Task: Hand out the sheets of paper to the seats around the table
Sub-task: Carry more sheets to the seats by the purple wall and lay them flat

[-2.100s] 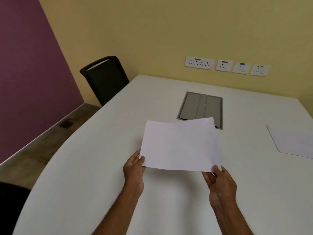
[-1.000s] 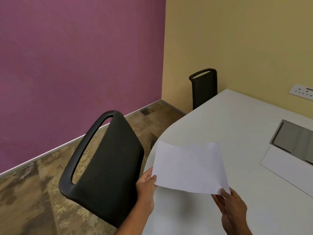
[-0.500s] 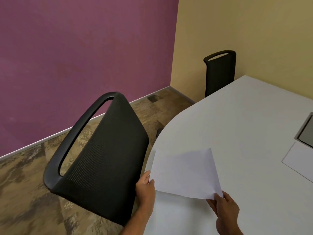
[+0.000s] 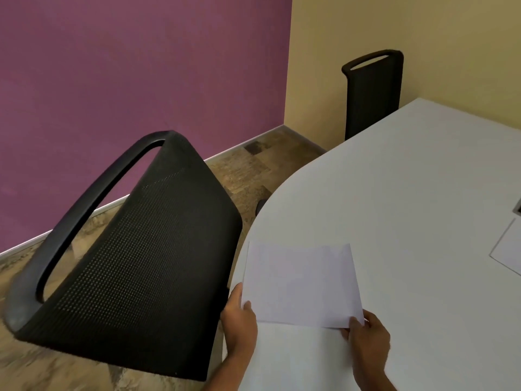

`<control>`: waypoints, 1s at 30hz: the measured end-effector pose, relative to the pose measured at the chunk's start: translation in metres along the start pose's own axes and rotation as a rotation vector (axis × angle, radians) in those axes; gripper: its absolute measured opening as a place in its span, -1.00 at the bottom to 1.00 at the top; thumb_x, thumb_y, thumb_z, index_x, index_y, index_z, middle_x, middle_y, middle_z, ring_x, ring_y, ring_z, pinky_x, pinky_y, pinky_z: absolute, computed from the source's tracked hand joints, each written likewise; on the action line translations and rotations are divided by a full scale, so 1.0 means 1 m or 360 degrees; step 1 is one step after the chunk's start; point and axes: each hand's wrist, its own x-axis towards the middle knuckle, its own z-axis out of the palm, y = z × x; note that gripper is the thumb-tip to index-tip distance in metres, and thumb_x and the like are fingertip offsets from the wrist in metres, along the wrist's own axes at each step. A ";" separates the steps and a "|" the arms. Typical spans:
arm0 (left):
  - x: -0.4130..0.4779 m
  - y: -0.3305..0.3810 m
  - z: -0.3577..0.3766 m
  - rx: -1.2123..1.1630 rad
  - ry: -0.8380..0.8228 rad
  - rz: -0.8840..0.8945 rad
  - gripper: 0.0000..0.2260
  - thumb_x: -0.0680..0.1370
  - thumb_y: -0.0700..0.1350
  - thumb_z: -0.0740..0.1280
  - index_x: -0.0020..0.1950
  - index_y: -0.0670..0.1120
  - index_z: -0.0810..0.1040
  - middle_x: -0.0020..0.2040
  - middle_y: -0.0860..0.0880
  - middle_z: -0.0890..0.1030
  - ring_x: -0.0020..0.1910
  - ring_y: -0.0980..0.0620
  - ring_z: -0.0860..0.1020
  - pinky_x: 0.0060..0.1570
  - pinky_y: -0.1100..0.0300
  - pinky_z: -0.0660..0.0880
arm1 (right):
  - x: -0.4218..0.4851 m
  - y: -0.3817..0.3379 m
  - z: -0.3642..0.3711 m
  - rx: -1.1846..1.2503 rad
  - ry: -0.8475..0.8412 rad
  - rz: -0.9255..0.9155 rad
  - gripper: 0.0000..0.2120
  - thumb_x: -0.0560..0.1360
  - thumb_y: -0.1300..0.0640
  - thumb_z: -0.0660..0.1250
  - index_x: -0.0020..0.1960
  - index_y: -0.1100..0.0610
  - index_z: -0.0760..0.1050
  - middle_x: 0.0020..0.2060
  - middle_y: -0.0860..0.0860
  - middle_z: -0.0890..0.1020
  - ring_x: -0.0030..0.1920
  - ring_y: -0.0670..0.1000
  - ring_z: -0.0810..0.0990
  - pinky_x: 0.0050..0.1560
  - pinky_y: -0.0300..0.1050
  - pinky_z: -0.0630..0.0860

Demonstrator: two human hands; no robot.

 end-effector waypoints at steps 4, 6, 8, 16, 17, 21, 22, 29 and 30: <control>0.000 -0.003 0.004 0.0198 -0.0005 0.0118 -0.54 0.53 -0.39 0.35 0.43 -0.22 0.44 0.39 -0.16 0.52 0.40 -0.10 0.47 0.33 0.21 0.35 | -0.001 -0.001 0.001 -0.0236 -0.0004 -0.0192 -0.77 0.48 0.22 0.34 0.14 0.14 0.56 -0.20 0.10 0.68 -0.15 0.21 0.60 -0.11 0.02 0.46; 0.000 -0.006 0.004 0.0278 -0.0031 0.0158 -0.55 0.55 -0.39 0.32 0.44 -0.19 0.44 0.46 -0.14 0.45 0.47 -0.09 0.39 0.42 0.15 0.30 | -0.003 -0.001 0.001 -0.0359 -0.0017 -0.0239 -0.76 0.49 0.18 0.33 0.16 0.07 0.51 -0.19 0.04 0.66 -0.16 0.18 0.58 -0.15 -0.01 0.43; 0.000 -0.010 0.005 0.0386 -0.0050 0.0212 -0.56 0.57 -0.38 0.28 0.45 -0.16 0.43 0.52 -0.10 0.36 0.54 -0.12 0.28 0.49 0.07 0.22 | -0.005 -0.002 0.001 -0.0483 -0.0041 -0.0282 -0.75 0.49 0.16 0.31 0.15 -0.01 0.47 -0.16 0.00 0.64 -0.15 0.15 0.58 -0.16 -0.01 0.45; 0.004 -0.022 0.010 0.0666 -0.0150 0.0576 -0.44 0.55 -0.51 0.11 0.50 -0.13 0.37 0.58 -0.06 0.24 0.61 0.00 0.03 0.55 0.22 -0.08 | -0.004 0.006 -0.002 -0.0923 -0.0020 -0.0703 -0.42 0.42 0.30 0.46 0.41 0.25 0.40 0.33 0.28 0.47 0.31 0.33 0.41 0.20 0.28 0.42; 0.004 -0.022 0.010 0.0663 -0.0190 0.0597 -0.39 0.53 -0.55 0.08 0.52 -0.12 0.34 0.59 -0.05 0.21 0.61 0.01 0.01 0.53 0.26 -0.13 | -0.002 0.008 -0.002 -0.0976 -0.0035 -0.0804 -0.43 0.42 0.33 0.45 0.40 0.27 0.42 0.37 0.29 0.44 0.36 0.34 0.39 0.24 0.31 0.39; 0.005 -0.029 0.012 0.0740 -0.0335 0.0650 -0.31 0.50 -0.56 0.01 0.57 -0.09 0.22 0.62 -0.02 0.11 0.62 0.05 -0.08 0.49 0.33 -0.25 | 0.003 0.018 0.000 -0.1160 -0.0159 -0.1186 -0.51 0.44 0.49 0.32 0.34 0.26 0.50 0.42 0.24 0.45 0.45 0.32 0.35 0.34 0.28 0.37; 0.006 -0.031 0.011 0.0782 -0.0345 0.0679 -0.32 0.51 -0.54 0.01 0.59 -0.10 0.17 0.63 -0.03 0.07 0.62 0.04 -0.11 0.51 0.30 -0.26 | 0.005 0.021 0.001 -0.1182 -0.0180 -0.1241 -0.51 0.41 0.53 0.31 0.30 0.27 0.53 0.40 0.23 0.48 0.44 0.31 0.38 0.36 0.27 0.38; 0.006 -0.038 0.010 0.0939 -0.0452 0.0697 -0.52 0.71 -0.04 -0.05 0.62 -0.08 -0.08 0.63 -0.02 -0.15 0.60 0.04 -0.26 0.53 0.19 -0.33 | 0.010 0.035 -0.002 -0.1247 -0.0236 -0.1359 -0.63 0.59 0.20 0.11 0.27 0.28 0.57 0.35 0.21 0.54 0.39 0.28 0.46 0.42 0.06 0.20; 0.006 -0.039 0.010 0.0933 -0.0487 0.0683 -0.50 0.71 0.00 -0.05 0.61 -0.07 -0.11 0.63 0.00 -0.18 0.59 0.06 -0.28 0.53 0.18 -0.32 | 0.009 0.035 -0.003 -0.1229 -0.0264 -0.1365 -0.57 0.60 0.12 0.05 0.27 0.28 0.56 0.34 0.21 0.54 0.39 0.28 0.46 0.41 0.05 0.18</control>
